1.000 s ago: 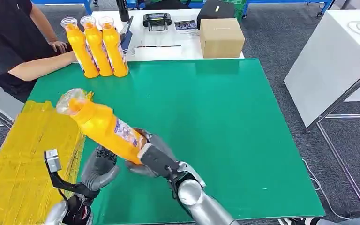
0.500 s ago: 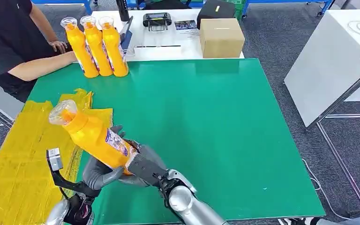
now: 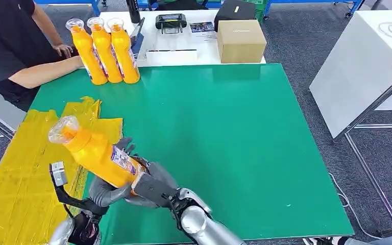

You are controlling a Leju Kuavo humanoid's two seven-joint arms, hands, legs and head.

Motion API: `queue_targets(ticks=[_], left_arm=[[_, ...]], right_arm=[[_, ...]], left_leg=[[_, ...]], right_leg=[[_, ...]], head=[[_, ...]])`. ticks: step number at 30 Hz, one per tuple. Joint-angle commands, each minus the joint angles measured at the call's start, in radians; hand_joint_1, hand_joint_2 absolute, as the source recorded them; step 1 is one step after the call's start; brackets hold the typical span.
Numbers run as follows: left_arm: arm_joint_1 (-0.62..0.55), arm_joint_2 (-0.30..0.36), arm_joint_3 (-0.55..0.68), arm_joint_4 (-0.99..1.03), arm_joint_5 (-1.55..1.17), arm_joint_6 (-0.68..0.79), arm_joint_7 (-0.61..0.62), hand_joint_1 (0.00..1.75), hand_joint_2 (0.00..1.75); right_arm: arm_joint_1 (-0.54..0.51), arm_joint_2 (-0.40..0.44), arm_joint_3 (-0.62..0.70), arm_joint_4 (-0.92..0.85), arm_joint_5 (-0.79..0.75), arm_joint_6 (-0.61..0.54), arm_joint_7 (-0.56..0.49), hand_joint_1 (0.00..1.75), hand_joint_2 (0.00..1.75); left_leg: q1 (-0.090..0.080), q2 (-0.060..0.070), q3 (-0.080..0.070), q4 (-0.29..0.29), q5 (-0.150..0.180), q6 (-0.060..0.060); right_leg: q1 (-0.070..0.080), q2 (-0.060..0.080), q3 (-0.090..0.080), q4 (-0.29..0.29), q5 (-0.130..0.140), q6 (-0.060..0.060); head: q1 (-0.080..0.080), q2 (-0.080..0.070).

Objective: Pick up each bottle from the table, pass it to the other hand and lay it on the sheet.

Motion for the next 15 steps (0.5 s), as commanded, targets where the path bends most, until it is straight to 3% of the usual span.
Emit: queue_targets(ticks=[1,15], left_arm=[[-0.054,0.009,0.035,0.056,0.012,0.013,0.007,0.0,1.75],[-0.073,0.02,0.07,0.051,0.026,0.024,0.012,0.0,1.75]], right_arm=[[-0.026,-0.02,0.091,0.123,0.022,0.011,-0.01,1.75,1.75],[-0.023,-0.021,0.107,0.163,0.035,0.01,-0.016,1.75,1.75]], left_leg=[[0.0,-0.001,0.002,-0.001,0.0,0.0],[0.0,-0.002,0.002,-0.001,0.0,0.0]], right_leg=[[0.0,-0.001,0.002,-0.001,0.0,0.0],[0.0,-0.002,0.002,-0.002,0.0,0.0]], head=[[0.0,0.0],[0.0,0.0]])
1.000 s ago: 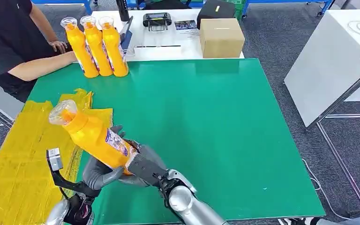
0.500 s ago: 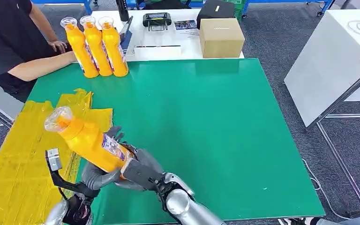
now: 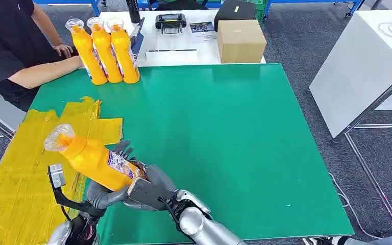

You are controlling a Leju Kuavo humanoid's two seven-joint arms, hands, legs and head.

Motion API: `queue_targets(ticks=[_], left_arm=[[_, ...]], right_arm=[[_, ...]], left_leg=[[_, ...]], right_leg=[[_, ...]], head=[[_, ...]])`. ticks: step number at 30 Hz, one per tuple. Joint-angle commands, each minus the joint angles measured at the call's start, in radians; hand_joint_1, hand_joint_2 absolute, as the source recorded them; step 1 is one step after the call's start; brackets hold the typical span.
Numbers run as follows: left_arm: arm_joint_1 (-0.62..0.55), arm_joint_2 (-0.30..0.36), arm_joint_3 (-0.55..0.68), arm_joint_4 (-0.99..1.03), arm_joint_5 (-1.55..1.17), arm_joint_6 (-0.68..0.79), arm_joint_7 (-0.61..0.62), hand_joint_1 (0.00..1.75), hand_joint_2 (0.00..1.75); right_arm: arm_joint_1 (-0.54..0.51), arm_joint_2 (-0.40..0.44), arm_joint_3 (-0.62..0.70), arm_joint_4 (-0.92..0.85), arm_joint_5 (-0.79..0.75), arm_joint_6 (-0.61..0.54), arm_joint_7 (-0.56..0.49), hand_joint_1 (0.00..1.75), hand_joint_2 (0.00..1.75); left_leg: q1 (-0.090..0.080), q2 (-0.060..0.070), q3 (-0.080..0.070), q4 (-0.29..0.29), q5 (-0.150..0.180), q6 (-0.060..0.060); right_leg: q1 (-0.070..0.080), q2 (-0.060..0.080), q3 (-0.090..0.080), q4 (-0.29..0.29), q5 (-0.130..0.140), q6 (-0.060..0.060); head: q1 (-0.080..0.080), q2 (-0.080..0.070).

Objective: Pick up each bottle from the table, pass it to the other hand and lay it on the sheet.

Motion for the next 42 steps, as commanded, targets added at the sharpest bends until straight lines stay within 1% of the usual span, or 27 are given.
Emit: queue_targets(ticks=[1,7,9,15,28,29,30,31,39,40,42], left_arm=[[-0.09,0.014,0.053,0.046,0.018,0.01,0.001,0.0,1.75],[-0.106,0.016,0.081,0.046,0.031,0.015,-0.003,0.0,1.75],[-0.107,0.016,0.084,0.047,0.032,0.015,-0.003,0.0,1.75],[-0.119,0.017,0.104,0.061,0.051,0.018,0.0,0.0,1.75],[-0.11,0.011,0.111,0.069,0.073,0.003,0.026,0.0,1.75],[-0.108,0.013,0.11,0.071,0.077,0.0,0.029,0.16,1.75],[-0.105,0.013,0.11,0.07,0.082,-0.003,0.032,1.68,1.75],[-0.103,0.011,0.11,0.07,0.089,-0.007,0.034,1.75,1.75],[-0.097,0.008,0.107,0.071,0.099,-0.013,0.039,1.75,1.75],[-0.094,0.009,0.105,0.066,0.102,-0.015,0.039,1.75,1.75],[-0.091,0.01,0.105,0.064,0.104,-0.017,0.039,1.75,1.75]], right_arm=[[0.001,-0.02,0.07,0.108,0.016,0.01,-0.003,1.75,1.75],[0.0,-0.017,0.07,0.115,0.019,0.01,-0.008,1.75,1.75],[0.0,-0.017,0.07,0.115,0.019,0.01,-0.008,1.75,1.75],[-0.003,-0.015,0.071,0.117,0.021,0.011,-0.009,1.75,1.75],[-0.007,-0.013,0.075,0.127,0.022,0.012,-0.01,1.75,1.75],[-0.008,-0.013,0.076,0.128,0.023,0.013,-0.01,1.75,1.75],[-0.009,-0.013,0.076,0.129,0.023,0.013,-0.01,1.75,1.75],[-0.009,-0.012,0.077,0.13,0.023,0.013,-0.01,1.75,1.75],[-0.01,-0.013,0.076,0.131,0.023,0.013,-0.01,1.75,1.75],[-0.011,-0.013,0.076,0.133,0.023,0.013,-0.01,1.75,1.75],[-0.01,-0.014,0.074,0.133,0.023,0.013,-0.01,1.75,1.75]], left_leg=[[0.0,-0.003,0.003,-0.002,0.0,0.001],[0.001,-0.004,0.003,-0.002,0.0,0.001],[0.0,-0.002,0.001,-0.001,0.0,0.0],[0.0,-0.001,0.001,-0.001,0.0,0.0],[0.0,-0.002,0.003,-0.001,0.0,0.001],[0.0,-0.001,0.002,-0.001,0.0,0.001],[0.0,-0.001,0.002,-0.001,0.0,0.0],[0.0,-0.002,0.003,-0.001,0.0,0.001],[0.0,0.0,0.001,-0.001,0.0,0.0],[0.0,-0.002,0.004,-0.002,0.0,0.001],[0.0,-0.001,0.003,-0.001,0.0,0.001]], right_leg=[[0.0,-0.003,0.004,-0.002,0.0,0.0],[0.001,-0.003,0.005,-0.003,-0.001,0.0],[0.0,-0.002,0.002,-0.001,0.0,0.0],[0.0,-0.002,0.002,-0.001,0.0,0.0],[0.0,-0.003,0.004,-0.002,-0.001,0.0],[0.0,-0.002,0.003,-0.002,-0.001,0.0],[0.0,-0.001,0.002,-0.001,0.0,0.0],[0.0,-0.002,0.004,-0.002,-0.001,0.0],[0.0,-0.001,0.002,-0.001,0.0,0.0],[0.0,-0.002,0.005,-0.003,-0.001,0.0],[0.0,-0.002,0.004,-0.002,-0.001,0.0]], head=[[0.0,0.0],[0.0,0.0],[0.0,0.0],[0.0,0.0],[0.0,0.0],[0.0,0.0],[0.0,0.0],[0.0,0.0],[0.0,0.0],[0.0,0.0],[0.0,0.0]])
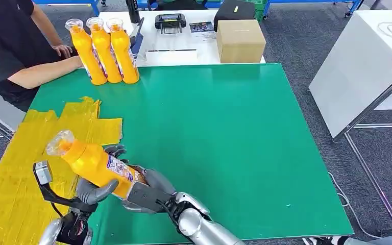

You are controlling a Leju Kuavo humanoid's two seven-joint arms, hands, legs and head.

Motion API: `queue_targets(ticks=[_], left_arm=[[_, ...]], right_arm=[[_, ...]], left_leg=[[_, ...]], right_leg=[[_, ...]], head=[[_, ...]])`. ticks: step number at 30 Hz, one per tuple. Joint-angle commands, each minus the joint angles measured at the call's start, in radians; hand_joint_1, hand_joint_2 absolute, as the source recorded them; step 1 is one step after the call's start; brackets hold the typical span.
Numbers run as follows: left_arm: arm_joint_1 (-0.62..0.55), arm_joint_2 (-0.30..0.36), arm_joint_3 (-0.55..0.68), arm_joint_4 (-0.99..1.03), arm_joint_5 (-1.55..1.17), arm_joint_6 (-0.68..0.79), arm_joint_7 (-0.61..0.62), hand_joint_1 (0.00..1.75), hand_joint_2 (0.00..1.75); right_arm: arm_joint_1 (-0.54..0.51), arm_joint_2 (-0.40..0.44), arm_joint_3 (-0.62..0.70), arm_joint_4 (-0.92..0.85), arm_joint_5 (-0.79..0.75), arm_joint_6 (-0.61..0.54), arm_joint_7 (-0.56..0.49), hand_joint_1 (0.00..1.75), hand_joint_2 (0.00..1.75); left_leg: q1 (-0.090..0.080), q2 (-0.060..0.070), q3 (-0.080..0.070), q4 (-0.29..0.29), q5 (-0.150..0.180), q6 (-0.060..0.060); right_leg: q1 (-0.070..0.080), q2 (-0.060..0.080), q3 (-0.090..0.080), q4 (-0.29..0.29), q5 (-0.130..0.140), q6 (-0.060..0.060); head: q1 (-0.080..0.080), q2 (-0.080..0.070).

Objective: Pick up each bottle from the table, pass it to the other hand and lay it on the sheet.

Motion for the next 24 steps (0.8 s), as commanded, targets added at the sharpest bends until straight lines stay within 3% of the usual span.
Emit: queue_targets(ticks=[1,8,9,10,17,18,24], left_arm=[[-0.065,0.001,0.036,0.052,0.013,0.001,0.0,1.75,1.75],[-0.059,0.004,0.04,0.051,0.02,-0.005,-0.001,1.75,1.75],[-0.057,0.003,0.042,0.049,0.02,-0.005,-0.002,1.75,1.75],[-0.048,0.005,0.048,0.038,0.017,-0.007,-0.007,1.75,1.75],[-0.032,0.01,0.066,0.004,-0.016,-0.005,-0.027,1.75,1.75],[-0.031,0.012,0.067,-0.002,-0.043,0.001,-0.038,1.75,1.75],[-0.039,0.031,0.148,-0.08,-0.365,0.101,-0.195,1.75,1.75]], right_arm=[[0.002,-0.026,0.062,0.065,0.011,0.012,-0.006,1.75,1.75],[0.002,-0.036,0.047,0.05,0.027,-0.012,-0.005,1.75,1.75],[0.004,-0.038,0.044,0.044,0.035,-0.022,-0.002,0.8,1.75],[0.011,-0.045,0.029,0.019,0.05,-0.052,0.0,0.0,1.75],[0.035,-0.066,-0.013,-0.056,0.054,-0.062,0.008,0.0,1.75],[0.037,-0.068,-0.013,-0.062,0.065,-0.068,0.013,0.0,0.0],[0.091,-0.124,-0.112,-0.247,0.066,-0.075,0.012,0.0,0.0]], left_leg=[[0.0,-0.003,0.002,-0.001,0.0,0.001],[0.0,-0.003,0.002,-0.001,0.0,0.001],[0.0,-0.002,0.001,-0.001,0.0,0.001],[0.0,-0.004,0.004,-0.002,0.0,0.001],[0.0,-0.002,0.001,0.0,0.0,0.001],[0.0,-0.002,0.001,0.0,0.0,0.001],[0.0,-0.002,0.0,0.0,0.0,0.001]], right_leg=[[0.0,-0.003,0.004,-0.002,-0.001,0.0],[0.0,-0.003,0.004,-0.002,0.0,0.0],[0.0,-0.002,0.002,-0.001,0.0,0.0],[0.0,-0.003,0.005,-0.003,-0.001,0.0],[0.0,-0.002,0.002,-0.001,-0.001,0.0],[0.0,-0.001,0.002,-0.001,0.0,0.0],[0.0,-0.002,0.001,0.0,0.0,0.0]], head=[[0.0,0.0],[0.0,0.0],[0.0,0.0],[0.0,0.0],[0.0,0.0],[0.0,0.0],[0.0,0.0]])
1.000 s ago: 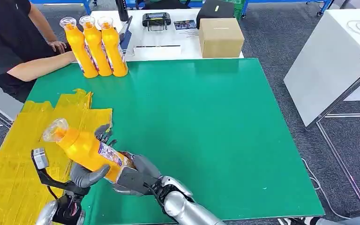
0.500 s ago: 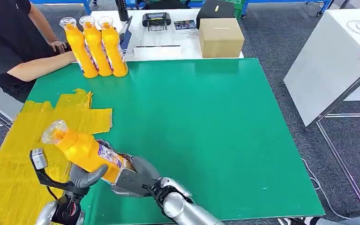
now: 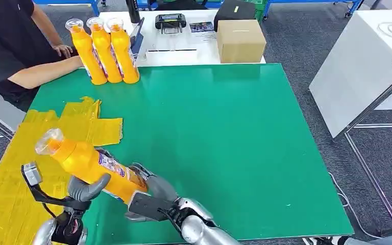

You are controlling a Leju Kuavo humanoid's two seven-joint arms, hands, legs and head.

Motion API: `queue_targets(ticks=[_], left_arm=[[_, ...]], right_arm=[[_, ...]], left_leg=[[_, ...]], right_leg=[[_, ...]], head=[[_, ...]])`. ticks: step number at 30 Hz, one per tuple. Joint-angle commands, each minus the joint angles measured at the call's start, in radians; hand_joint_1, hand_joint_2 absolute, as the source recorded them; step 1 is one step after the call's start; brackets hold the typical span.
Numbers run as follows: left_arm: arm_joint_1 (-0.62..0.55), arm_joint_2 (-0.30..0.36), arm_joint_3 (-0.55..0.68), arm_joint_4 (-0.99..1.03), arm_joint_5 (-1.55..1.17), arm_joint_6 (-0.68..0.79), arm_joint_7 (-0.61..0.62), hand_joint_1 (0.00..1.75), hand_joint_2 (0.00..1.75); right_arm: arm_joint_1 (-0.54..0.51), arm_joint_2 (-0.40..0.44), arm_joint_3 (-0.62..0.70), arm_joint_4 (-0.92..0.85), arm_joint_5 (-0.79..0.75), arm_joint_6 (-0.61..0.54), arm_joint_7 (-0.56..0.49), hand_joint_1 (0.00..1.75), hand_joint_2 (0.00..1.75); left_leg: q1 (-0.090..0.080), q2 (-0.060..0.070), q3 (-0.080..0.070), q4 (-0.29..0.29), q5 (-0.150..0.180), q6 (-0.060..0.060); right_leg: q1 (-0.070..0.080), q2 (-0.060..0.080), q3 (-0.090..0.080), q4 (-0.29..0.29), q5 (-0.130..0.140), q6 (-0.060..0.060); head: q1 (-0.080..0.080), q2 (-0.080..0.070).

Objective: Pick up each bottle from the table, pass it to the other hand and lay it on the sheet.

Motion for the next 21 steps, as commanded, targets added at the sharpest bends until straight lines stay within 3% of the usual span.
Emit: queue_targets(ticks=[1,3,6,7,9,10,13,18,21], left_arm=[[-0.041,0.03,0.122,-0.068,-0.354,0.121,-0.163,1.75,1.75],[-0.044,0.038,0.144,-0.089,-0.495,0.187,-0.223,1.75,1.75],[-0.044,0.038,0.144,-0.089,-0.495,0.187,-0.223,1.75,1.75],[-0.054,0.049,0.176,-0.11,-0.742,0.317,-0.302,1.75,1.75],[-0.052,0.057,0.193,-0.123,-0.926,0.428,-0.333,1.75,1.75],[-0.019,0.083,0.197,-0.111,-1.414,0.746,-0.28,1.75,1.75],[0.02,0.085,0.173,-0.103,-1.628,0.871,-0.232,1.75,1.75],[0.031,0.084,0.154,-0.098,-1.672,0.9,-0.218,1.75,1.75],[0.046,0.127,0.098,-0.053,-1.826,0.924,-0.151,1.75,1.75]], right_arm=[[0.054,-0.1,-0.122,-0.221,0.007,-0.007,0.006,0.0,0.0],[0.07,-0.11,-0.142,-0.262,0.008,-0.006,-0.001,0.0,0.0],[0.07,-0.11,-0.142,-0.262,0.008,-0.006,-0.001,0.0,0.0],[0.1,-0.119,-0.17,-0.33,0.004,0.0,-0.022,0.0,0.0],[0.128,-0.126,-0.184,-0.392,0.001,0.004,-0.032,0.0,0.0],[0.222,-0.147,-0.227,-0.555,-0.013,-0.011,-0.059,0.0,0.0],[0.265,-0.152,-0.256,-0.619,-0.042,-0.017,-0.086,0.0,0.0],[0.265,-0.15,-0.262,-0.619,-0.051,-0.015,-0.093,0.0,0.0],[0.261,-0.155,-0.273,-0.627,-0.07,-0.011,-0.108,0.0,0.0]], left_leg=[[0.0,-0.002,0.0,0.0,0.0,0.001],[0.0,-0.002,-0.001,0.0,0.0,0.001],[0.0,-0.002,-0.001,0.0,0.0,0.001],[0.0,-0.002,0.0,0.001,0.0,0.001],[0.0,-0.002,0.0,0.0,0.0,0.001],[0.0,-0.002,-0.001,0.0,0.0,0.0],[0.0,-0.002,0.002,-0.001,-0.001,0.001],[-0.001,-0.002,0.001,0.0,-0.001,0.001],[0.0,-0.002,0.002,0.0,-0.001,0.002]], right_leg=[[0.0,-0.002,0.0,0.0,0.0,0.0],[0.0,-0.001,0.0,0.0,0.0,0.0],[0.0,-0.001,0.0,0.0,0.0,0.0],[0.001,-0.002,0.001,0.0,-0.001,0.0],[0.0,-0.001,0.001,0.0,0.0,0.0],[0.0,-0.002,0.0,0.0,0.0,0.0],[0.0,-0.002,0.002,-0.001,-0.001,0.0],[-0.001,-0.001,0.002,-0.001,-0.001,0.001],[0.0,-0.001,0.004,-0.002,-0.001,0.001]], head=[[0.0,0.0],[0.0,0.0],[0.0,0.0],[0.0,0.0],[0.0,0.0],[0.0,0.0],[0.0,0.0],[0.0,0.0],[0.001,0.0]])
